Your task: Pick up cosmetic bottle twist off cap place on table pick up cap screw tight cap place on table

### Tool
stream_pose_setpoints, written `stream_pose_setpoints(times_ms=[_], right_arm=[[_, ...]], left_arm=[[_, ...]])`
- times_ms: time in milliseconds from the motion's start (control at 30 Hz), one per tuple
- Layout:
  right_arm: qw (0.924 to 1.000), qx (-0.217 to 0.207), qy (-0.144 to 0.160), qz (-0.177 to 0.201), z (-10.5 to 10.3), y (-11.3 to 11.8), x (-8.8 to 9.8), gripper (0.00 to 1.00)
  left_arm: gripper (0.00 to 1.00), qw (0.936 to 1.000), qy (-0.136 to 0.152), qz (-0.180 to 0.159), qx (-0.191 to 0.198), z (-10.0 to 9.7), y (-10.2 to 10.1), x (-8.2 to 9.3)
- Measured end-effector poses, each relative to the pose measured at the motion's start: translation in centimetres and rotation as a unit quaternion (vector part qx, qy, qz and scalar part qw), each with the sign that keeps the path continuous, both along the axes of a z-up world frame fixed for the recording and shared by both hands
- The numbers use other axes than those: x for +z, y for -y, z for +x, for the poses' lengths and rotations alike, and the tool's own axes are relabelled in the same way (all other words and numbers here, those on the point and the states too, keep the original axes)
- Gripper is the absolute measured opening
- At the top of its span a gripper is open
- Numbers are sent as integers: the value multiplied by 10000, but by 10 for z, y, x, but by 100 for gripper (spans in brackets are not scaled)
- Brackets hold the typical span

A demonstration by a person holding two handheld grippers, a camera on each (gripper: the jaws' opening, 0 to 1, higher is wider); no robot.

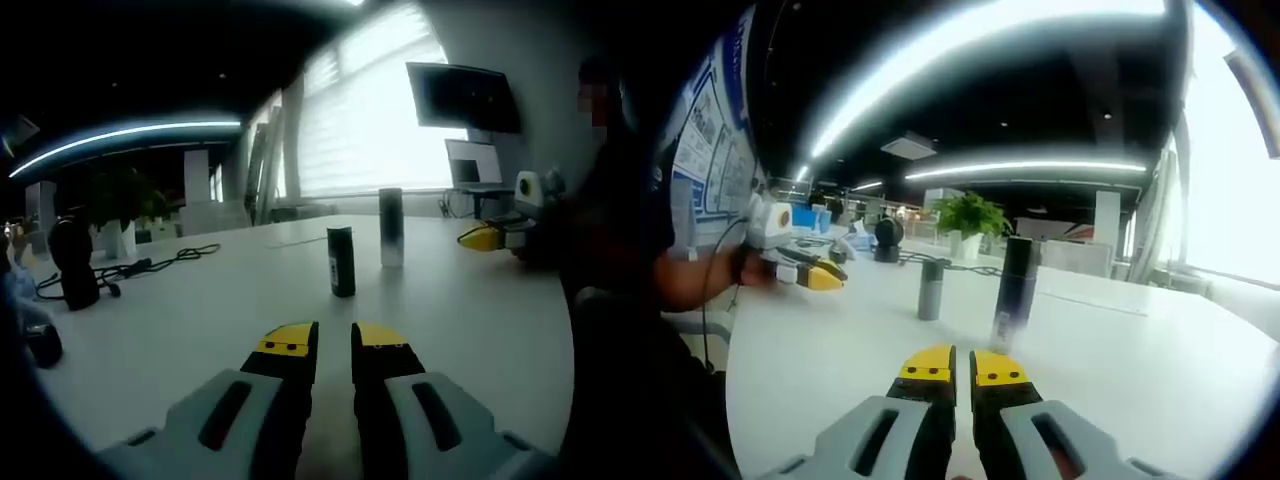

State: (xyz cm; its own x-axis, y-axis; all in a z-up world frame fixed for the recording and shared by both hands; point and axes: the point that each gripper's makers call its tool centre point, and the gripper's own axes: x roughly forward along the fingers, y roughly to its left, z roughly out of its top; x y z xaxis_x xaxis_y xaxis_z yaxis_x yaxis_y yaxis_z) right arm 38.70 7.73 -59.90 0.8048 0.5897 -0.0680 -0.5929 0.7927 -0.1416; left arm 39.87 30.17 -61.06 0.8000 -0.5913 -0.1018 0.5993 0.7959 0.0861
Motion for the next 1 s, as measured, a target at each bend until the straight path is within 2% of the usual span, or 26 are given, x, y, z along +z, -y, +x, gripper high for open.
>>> stream_pose_setpoints(times_ms=[1000], right_arm=[[10000, -2, 11, -42, 1, 0, -1, 1]], left_arm=[[6, 10000, 21, -19, 1, -1, 0, 1]])
